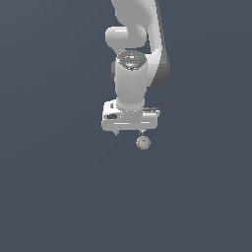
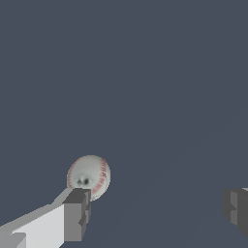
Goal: Pick up the object and move it to a goal position.
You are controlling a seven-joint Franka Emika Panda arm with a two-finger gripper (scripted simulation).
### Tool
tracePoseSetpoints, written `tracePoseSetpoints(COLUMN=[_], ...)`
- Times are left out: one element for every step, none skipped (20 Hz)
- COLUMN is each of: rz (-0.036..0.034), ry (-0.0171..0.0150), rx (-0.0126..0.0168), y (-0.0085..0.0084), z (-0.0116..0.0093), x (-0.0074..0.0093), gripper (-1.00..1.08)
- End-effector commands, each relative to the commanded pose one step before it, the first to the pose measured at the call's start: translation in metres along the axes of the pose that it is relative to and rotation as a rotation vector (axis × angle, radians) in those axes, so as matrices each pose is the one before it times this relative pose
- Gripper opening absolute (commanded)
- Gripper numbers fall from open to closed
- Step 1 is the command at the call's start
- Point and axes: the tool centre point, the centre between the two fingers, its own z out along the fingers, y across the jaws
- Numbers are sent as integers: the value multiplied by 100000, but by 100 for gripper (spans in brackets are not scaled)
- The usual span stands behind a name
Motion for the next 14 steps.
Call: tracePoseSetpoints(rz=[0,118,378,612,860,1106,1224,1010,766,521,255,-35,-261,-397], ry=[0,-97,-307,-494,-686,-866,-930,-734,-524,-322,-124,58,129,94], rx=[0,-26,-78,-126,-174,-219,-235,-184,-131,-80,-30,16,31,18], y=[1,58,190,305,424,536,578,460,331,208,85,-31,-89,-81], z=[0,37,123,195,270,340,364,285,200,121,43,-26,-44,-20], x=[0,-26,-75,-125,-173,-216,-229,-177,-125,-74,-28,11,31,18], gripper=[100,100,100,100,100,100,100,100,100,100,100,100,100,100])
